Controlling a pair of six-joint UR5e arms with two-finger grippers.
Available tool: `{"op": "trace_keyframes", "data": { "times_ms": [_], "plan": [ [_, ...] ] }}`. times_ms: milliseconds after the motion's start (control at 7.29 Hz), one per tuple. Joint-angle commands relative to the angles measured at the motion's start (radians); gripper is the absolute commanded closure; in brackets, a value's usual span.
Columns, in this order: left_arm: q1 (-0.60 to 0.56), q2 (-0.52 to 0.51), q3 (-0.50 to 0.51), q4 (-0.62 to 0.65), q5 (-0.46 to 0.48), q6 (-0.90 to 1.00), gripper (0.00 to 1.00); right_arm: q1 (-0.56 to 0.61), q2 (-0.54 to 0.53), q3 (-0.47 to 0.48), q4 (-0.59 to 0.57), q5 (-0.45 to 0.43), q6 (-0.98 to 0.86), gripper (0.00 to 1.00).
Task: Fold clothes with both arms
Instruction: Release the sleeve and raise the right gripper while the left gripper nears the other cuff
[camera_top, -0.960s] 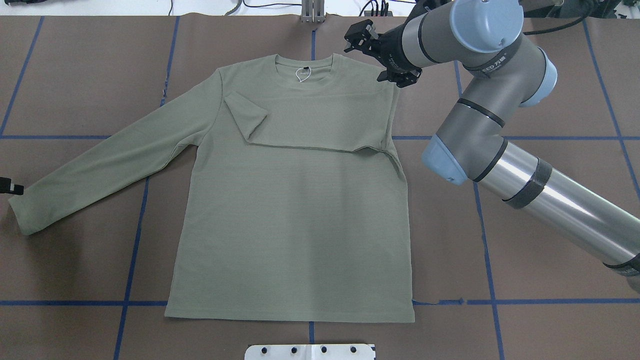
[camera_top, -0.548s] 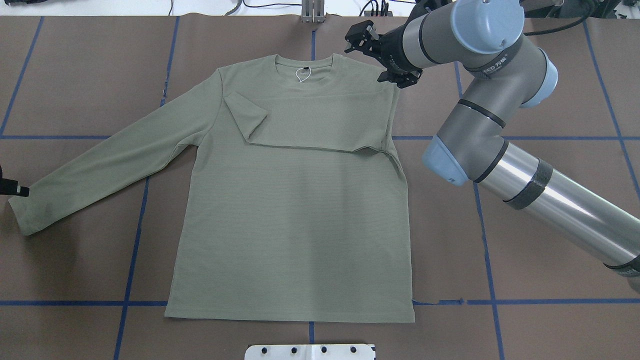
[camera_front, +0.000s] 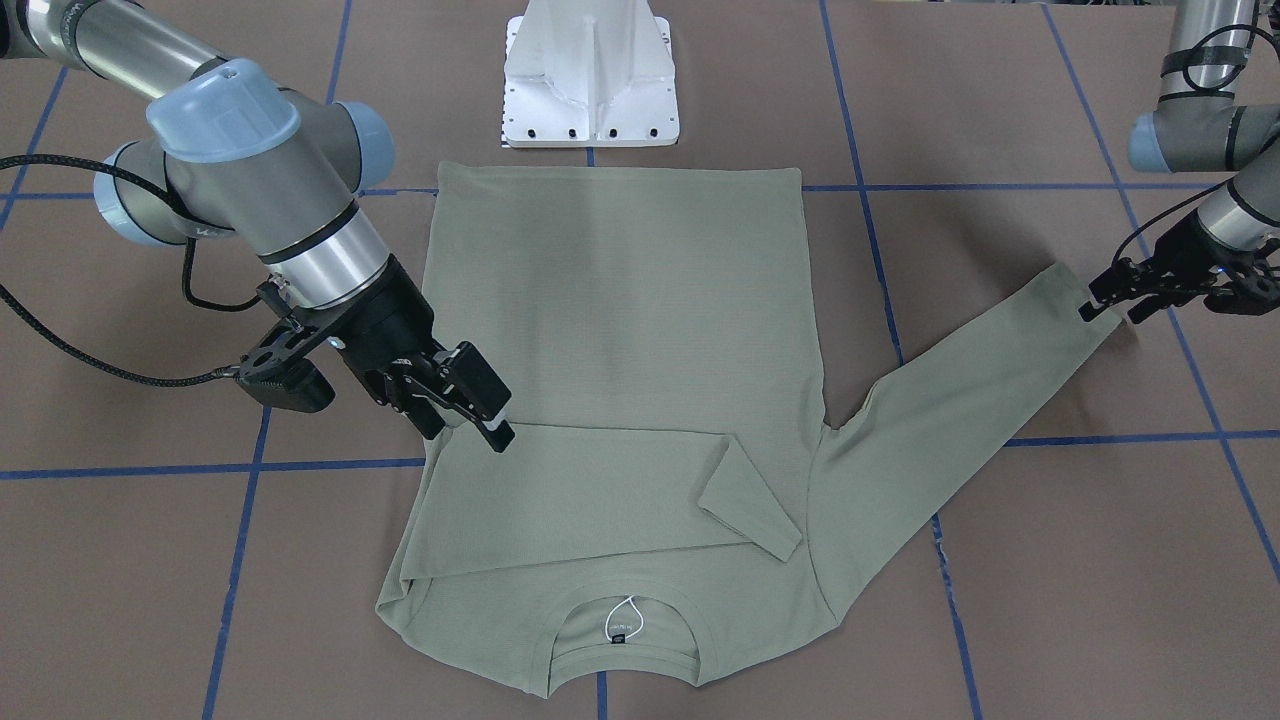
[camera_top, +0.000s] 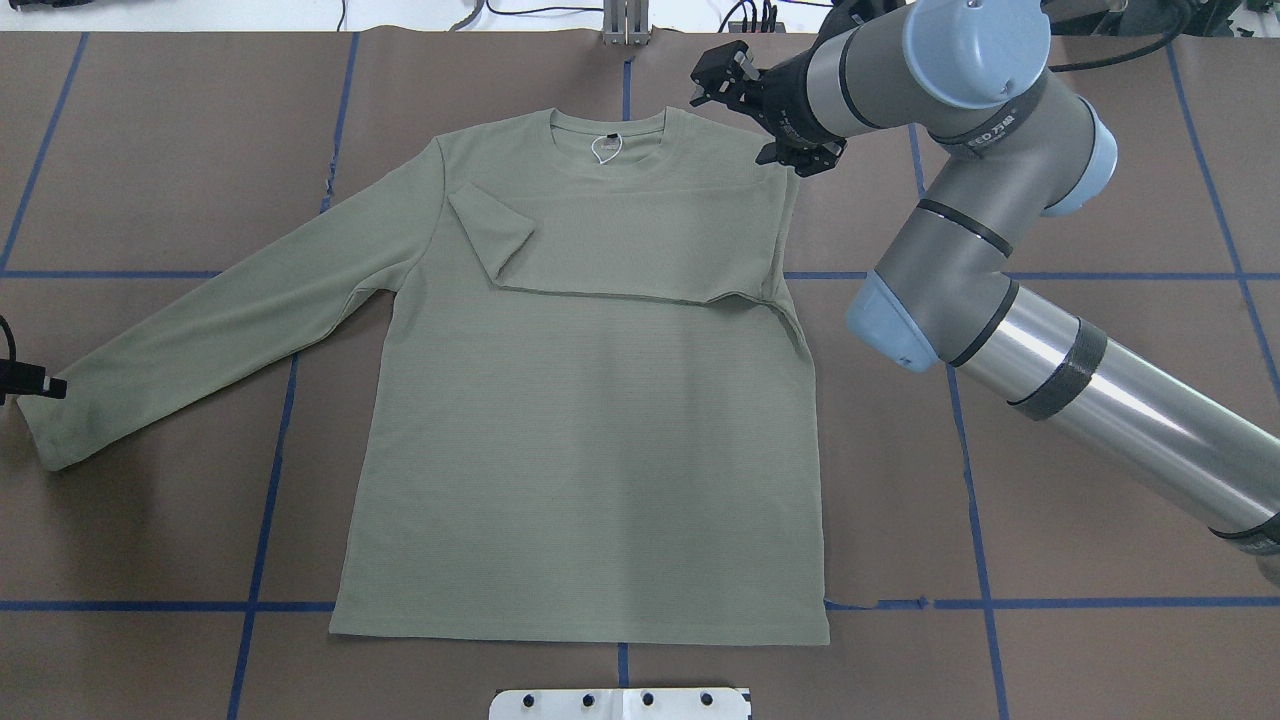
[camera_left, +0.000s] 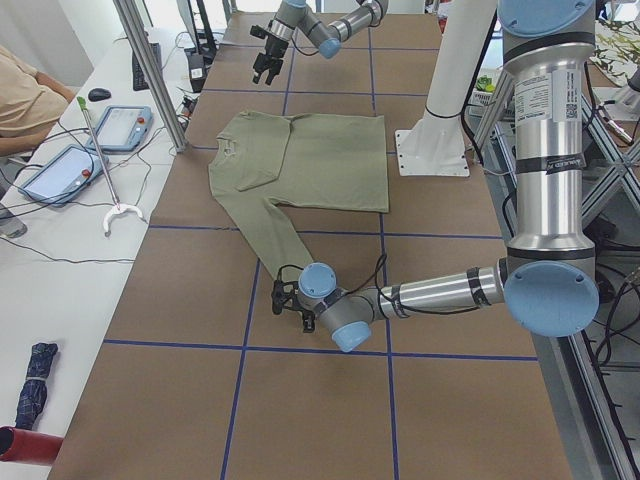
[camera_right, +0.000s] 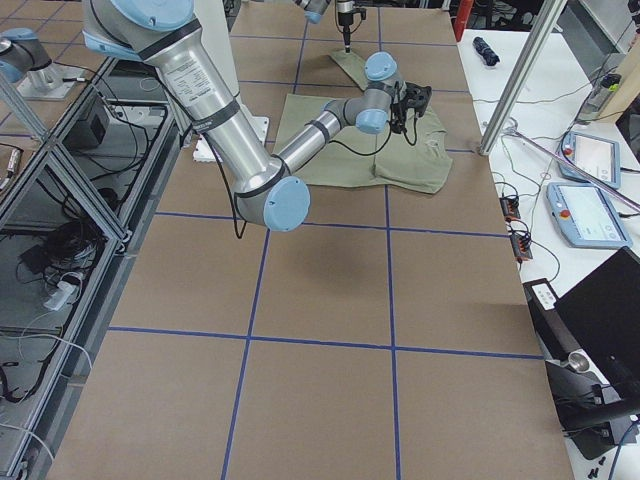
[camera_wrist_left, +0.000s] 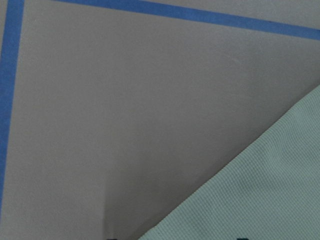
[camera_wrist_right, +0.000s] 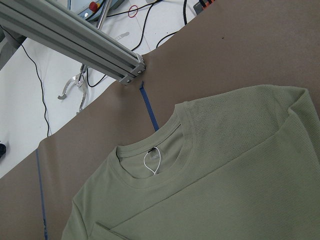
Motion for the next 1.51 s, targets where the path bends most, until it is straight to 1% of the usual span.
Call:
{"op": "trace_keyframes", "data": {
  "times_ms": [0,137,274,823,1097,1234,1371],
  "plan": [
    [0.001,0.000,0.011,0.001,0.000,-0.002,0.45,-0.001,-0.002,0.002,0.000,0.001,0.003,0.00],
    [0.001,0.000,0.011,0.002,0.000,-0.003,0.78,-0.001,-0.002,0.009,0.000,0.001,0.007,0.00],
    [0.001,0.000,0.007,0.001,-0.003,-0.005,1.00,-0.002,-0.003,0.013,-0.002,0.001,0.009,0.00],
    [-0.001,0.011,-0.051,0.002,-0.017,-0.005,1.00,-0.005,-0.008,0.010,0.000,0.003,0.010,0.01],
    [-0.001,0.011,-0.055,0.001,-0.017,-0.005,1.00,-0.007,-0.008,0.010,0.000,0.003,0.010,0.00],
    [-0.001,0.011,-0.080,0.002,-0.021,-0.008,1.00,-0.005,-0.009,0.012,0.000,0.003,0.009,0.00],
    [-0.001,0.009,-0.120,0.004,-0.047,-0.008,1.00,0.001,-0.014,0.018,0.000,0.010,0.006,0.00]
  ]
}}
